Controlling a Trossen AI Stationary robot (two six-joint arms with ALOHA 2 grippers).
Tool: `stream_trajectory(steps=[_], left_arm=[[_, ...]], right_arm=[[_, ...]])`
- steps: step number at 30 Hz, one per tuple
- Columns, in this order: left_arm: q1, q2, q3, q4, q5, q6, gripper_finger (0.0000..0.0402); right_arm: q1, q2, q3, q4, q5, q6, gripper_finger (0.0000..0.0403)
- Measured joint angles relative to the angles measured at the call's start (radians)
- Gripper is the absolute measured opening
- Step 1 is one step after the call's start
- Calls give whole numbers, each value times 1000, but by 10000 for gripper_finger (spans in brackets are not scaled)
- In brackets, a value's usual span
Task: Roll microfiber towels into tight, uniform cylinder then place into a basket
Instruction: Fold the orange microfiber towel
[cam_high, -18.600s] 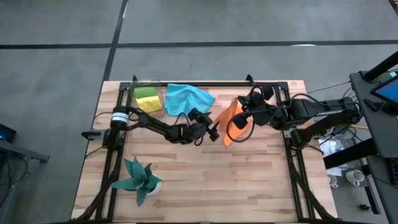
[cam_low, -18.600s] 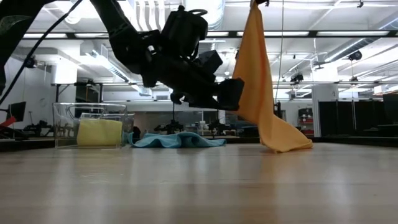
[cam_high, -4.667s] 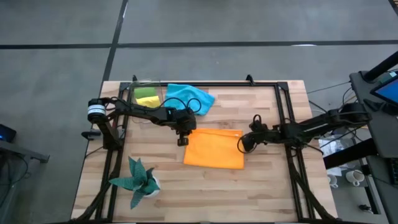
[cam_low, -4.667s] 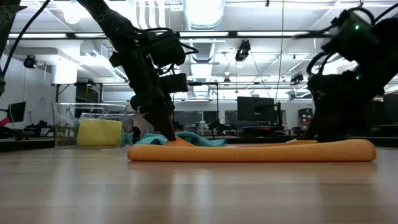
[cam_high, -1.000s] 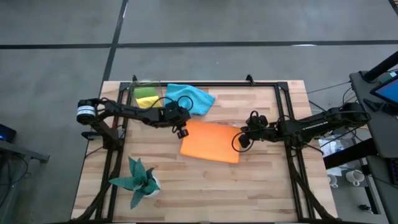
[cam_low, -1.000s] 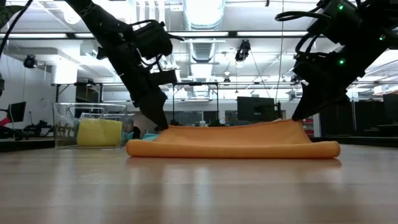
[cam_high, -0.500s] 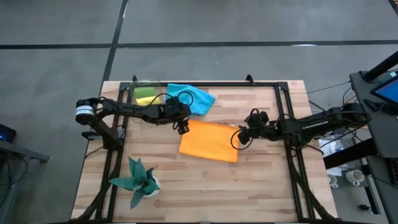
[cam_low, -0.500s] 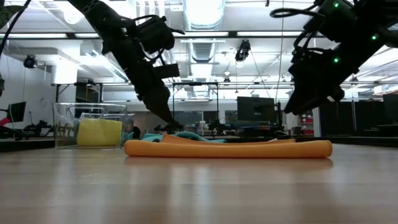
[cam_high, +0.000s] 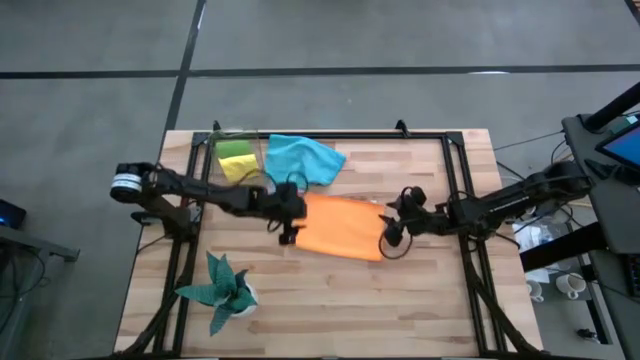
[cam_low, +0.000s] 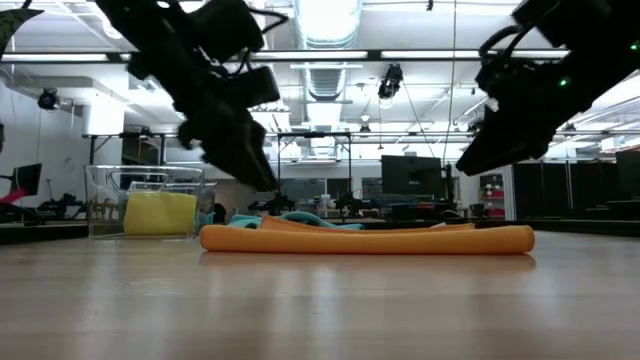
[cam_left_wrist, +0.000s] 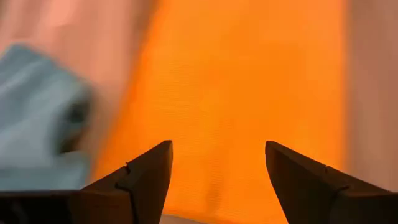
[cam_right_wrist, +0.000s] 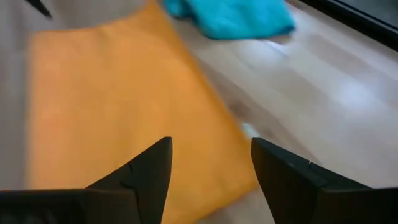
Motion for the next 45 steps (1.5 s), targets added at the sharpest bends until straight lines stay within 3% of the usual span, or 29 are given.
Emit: stream_trajectory(steps=[3, 6, 9, 11, 13, 16, 17, 25, 32, 39, 45], left_arm=[[-90, 9, -7, -1, -47, 18, 230], [-171, 26, -16, 12, -181, 26, 192], [-221, 52, -36, 27, -276, 9, 115], [-230, 77, -39, 40, -280, -29, 46], [-230, 98, -41, 44, -280, -63, 15], [-230, 133, -41, 75, -281, -82, 5], [-230, 142, -42, 74, -281, -88, 3], [-241, 190, -43, 99, -189, -185, 0], [-258, 221, -41, 140, -173, -287, 0], [-272, 243, -43, 230, -121, -367, 0], [-273, 245, -43, 251, -86, -372, 0]], right_arm=[[61, 8, -13, 88, 0, -46, 214], [117, 22, -38, 232, -1, -102, 210], [154, 58, -75, 372, -1, -124, 188], [168, 95, -89, 421, -2, -111, 158], [173, 160, -90, 467, -2, -85, 115], [173, 271, -75, 538, -8, -64, 35], [173, 313, -62, 570, -22, -64, 24], [173, 534, 50, 596, -115, -64, 9], [172, 540, 58, 445, -153, -53, 9], [170, 445, 57, 243, -150, -53, 9], [170, 387, 55, 172, -150, -53, 9]])
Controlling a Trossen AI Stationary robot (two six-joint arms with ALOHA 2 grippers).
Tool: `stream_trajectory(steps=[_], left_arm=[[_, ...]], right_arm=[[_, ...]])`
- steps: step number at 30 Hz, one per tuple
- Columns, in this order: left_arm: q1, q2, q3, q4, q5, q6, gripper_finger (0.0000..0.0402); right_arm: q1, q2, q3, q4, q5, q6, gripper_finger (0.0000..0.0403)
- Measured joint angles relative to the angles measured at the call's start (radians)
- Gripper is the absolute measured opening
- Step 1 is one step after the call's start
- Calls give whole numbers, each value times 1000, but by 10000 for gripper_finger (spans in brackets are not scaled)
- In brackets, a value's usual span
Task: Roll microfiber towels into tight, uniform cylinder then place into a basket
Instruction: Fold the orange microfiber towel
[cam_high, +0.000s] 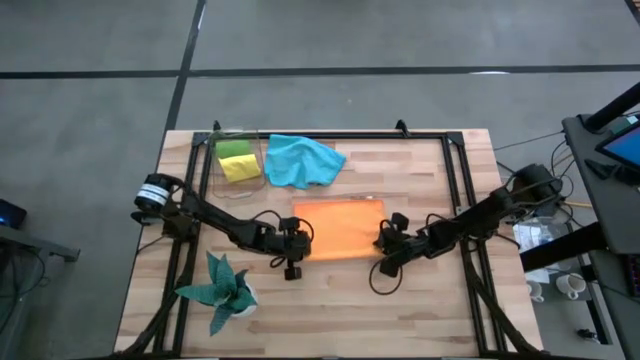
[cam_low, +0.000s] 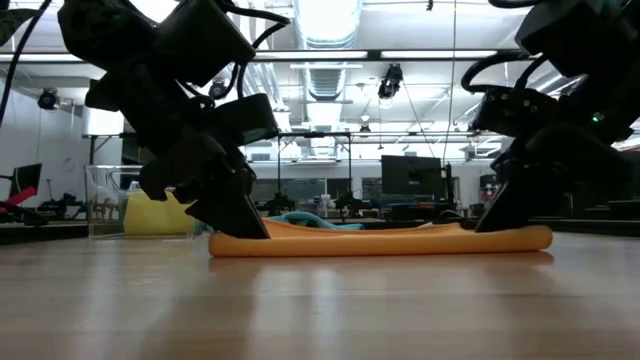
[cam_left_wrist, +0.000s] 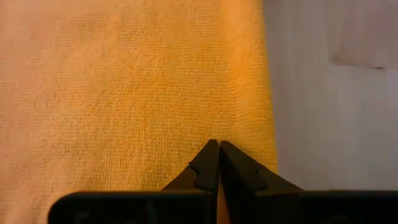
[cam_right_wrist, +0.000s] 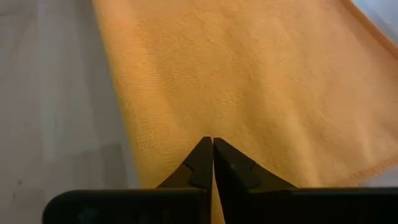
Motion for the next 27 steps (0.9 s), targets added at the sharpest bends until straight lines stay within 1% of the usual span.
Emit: stream_trajectory(steps=[6, 9, 14, 19, 21, 24, 26, 27], left_arm=[[0, -9, 0, -3, 6, 16, 0], [0, -34, -2, -13, 9, 51, 0], [1, -117, -2, -14, -7, 135, 0], [1, -217, 0, -42, -15, 169, 0], [-1, -245, 0, -62, 7, 169, 0], [-12, -259, 0, -66, 68, 168, 1], [-22, -259, 3, -84, 89, 165, 8], [-26, -252, 17, -120, 90, 163, 14]], right_arm=[[-4, -38, -1, -71, 51, 4, 9], [-4, -80, 0, -74, 53, -39, 9], [-3, -189, 3, -73, 55, -114, 9], [-4, -303, 3, -71, 106, -137, 9], [-4, -331, 3, -65, 109, -150, 9], [-3, -350, 1, -51, 112, -166, 9], [-3, -350, 1, -43, 132, -172, 9], [-3, -347, 1, -43, 143, -174, 9]])
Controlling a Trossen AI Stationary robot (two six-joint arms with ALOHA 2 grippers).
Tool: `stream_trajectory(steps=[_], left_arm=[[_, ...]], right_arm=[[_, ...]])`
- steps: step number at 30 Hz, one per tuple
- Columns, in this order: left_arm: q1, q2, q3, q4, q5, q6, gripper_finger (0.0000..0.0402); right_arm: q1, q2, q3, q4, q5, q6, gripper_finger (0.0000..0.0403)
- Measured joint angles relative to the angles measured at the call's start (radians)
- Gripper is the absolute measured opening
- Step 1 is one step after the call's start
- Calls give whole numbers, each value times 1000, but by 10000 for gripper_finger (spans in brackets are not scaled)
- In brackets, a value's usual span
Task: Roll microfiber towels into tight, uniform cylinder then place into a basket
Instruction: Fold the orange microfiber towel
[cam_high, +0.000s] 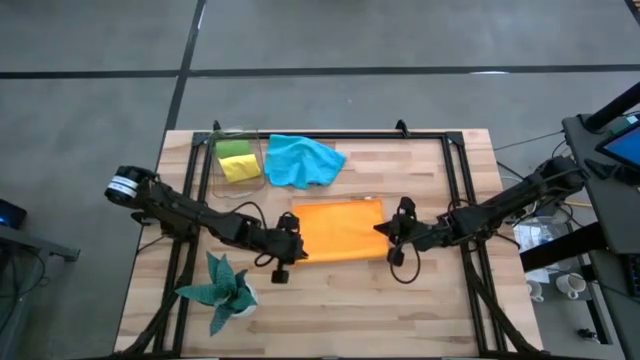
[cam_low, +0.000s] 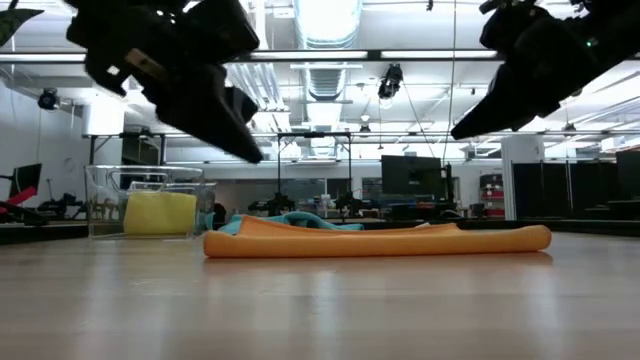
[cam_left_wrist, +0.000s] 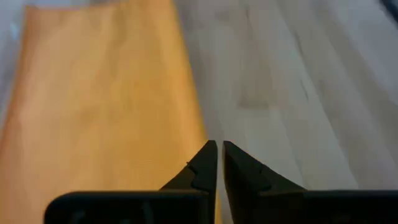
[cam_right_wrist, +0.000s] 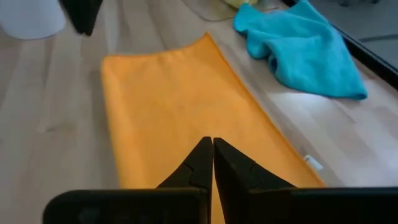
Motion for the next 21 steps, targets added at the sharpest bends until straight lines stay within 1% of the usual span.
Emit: stream_trajectory(steps=[4, 9, 14, 17, 21], left_arm=[[-6, 46, 90, -171, 0, -34, 53], [-15, 104, 196, -273, 2, -34, 120], [-23, 164, 261, -366, 6, -51, 179], [-30, 200, 277, -376, 8, -53, 201], [-31, 236, 276, -386, 8, -55, 209]], right_arm=[[0, 23, -2, 0, 37, -1, 9], [0, 57, -2, 6, 44, 17, 9], [0, 66, -3, 20, 43, 17, 9], [0, 64, -3, 17, 43, 16, 9], [0, 65, -2, 22, 43, 16, 9]])
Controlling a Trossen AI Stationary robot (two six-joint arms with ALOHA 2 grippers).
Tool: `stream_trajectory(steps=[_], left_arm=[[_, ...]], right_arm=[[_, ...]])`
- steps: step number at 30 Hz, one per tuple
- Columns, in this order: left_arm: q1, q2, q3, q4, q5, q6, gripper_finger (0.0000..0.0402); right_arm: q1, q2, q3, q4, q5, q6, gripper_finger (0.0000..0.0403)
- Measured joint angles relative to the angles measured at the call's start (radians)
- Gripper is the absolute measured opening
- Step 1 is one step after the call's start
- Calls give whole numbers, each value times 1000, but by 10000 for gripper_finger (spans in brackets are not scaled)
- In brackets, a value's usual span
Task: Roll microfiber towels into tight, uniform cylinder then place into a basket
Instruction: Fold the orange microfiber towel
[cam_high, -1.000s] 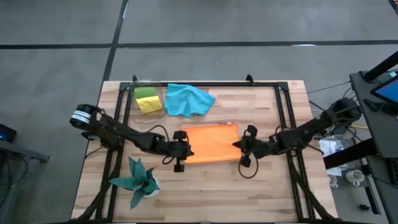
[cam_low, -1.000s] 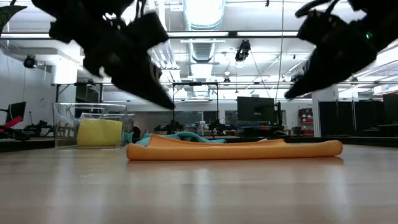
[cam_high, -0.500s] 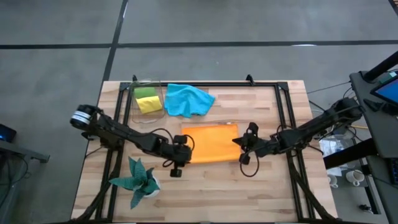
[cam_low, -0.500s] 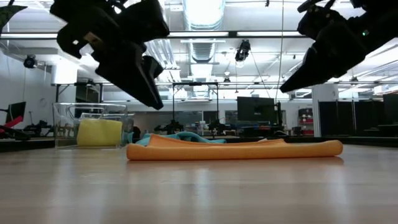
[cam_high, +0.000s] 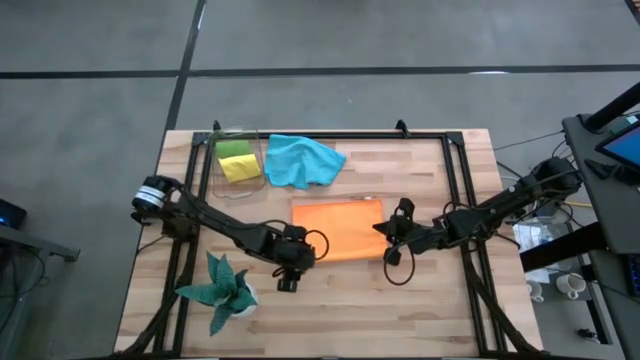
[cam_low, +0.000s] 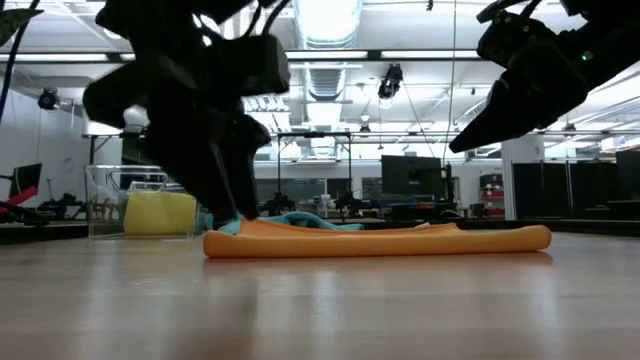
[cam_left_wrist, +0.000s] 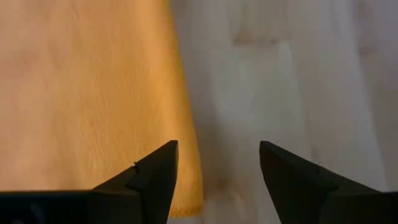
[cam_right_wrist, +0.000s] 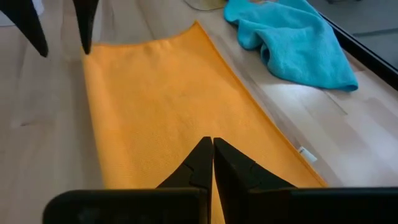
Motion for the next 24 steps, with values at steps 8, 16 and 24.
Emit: stream_trajectory(steps=[8, 16, 24], left_arm=[[0, 41, -7, -19, -11, -25, 210], [0, 65, -7, -51, -15, -26, 200], [-1, 65, -9, -117, -118, -25, 68]], right_arm=[[0, 0, 0, 19, -1, 0, 9], [0, 0, 0, 24, -1, 0, 9], [0, 0, 0, 28, -5, -14, 9]])
